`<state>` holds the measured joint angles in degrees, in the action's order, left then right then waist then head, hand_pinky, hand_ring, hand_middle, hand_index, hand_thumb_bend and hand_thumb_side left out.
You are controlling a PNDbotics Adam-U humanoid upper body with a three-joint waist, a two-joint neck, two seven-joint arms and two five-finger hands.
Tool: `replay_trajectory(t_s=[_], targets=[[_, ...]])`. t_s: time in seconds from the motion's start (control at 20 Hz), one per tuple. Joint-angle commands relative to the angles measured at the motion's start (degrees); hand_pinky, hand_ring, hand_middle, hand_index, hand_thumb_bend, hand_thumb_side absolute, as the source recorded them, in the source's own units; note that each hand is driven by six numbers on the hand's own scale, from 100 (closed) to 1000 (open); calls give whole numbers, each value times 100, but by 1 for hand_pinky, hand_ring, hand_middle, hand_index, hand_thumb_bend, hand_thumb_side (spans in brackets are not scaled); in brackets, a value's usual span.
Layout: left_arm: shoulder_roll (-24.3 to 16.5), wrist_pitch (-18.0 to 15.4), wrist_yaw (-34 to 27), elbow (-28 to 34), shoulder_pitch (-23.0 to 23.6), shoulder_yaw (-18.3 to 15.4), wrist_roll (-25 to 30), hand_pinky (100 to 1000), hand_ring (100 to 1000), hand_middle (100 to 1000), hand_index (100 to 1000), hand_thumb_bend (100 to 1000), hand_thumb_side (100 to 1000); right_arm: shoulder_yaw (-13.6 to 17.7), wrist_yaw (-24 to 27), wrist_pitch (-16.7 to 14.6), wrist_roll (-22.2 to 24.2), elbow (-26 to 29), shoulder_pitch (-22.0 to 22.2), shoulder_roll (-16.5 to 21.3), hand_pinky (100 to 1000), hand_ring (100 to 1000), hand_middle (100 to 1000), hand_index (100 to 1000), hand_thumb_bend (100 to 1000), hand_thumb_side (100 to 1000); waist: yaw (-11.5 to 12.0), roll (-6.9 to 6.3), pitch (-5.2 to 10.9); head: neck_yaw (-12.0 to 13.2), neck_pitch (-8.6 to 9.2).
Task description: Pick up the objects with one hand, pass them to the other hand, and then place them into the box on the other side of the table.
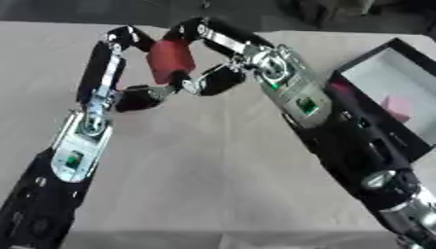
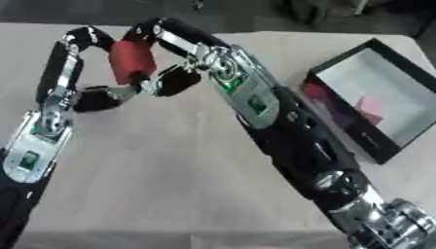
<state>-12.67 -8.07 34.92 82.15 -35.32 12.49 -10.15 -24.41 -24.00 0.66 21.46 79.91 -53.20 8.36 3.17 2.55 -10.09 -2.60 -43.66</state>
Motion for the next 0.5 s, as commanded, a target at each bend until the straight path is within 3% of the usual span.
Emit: replay_trajectory(t_s=[0.05, 0.5], targets=[[-46, 208, 130, 33, -78, -74, -49, 768, 601, 583, 821, 743, 388, 81, 66, 15, 34, 187, -92, 109, 942, 783, 505, 577, 100, 100, 3, -28, 95, 6, 51], [-171, 464, 168, -40, 13, -158, -108, 761, 593, 571, 826, 758, 408, 252, 257, 127, 21, 436, -26, 339, 946, 783, 507, 581, 100, 100, -9, -39, 140, -5, 25]])
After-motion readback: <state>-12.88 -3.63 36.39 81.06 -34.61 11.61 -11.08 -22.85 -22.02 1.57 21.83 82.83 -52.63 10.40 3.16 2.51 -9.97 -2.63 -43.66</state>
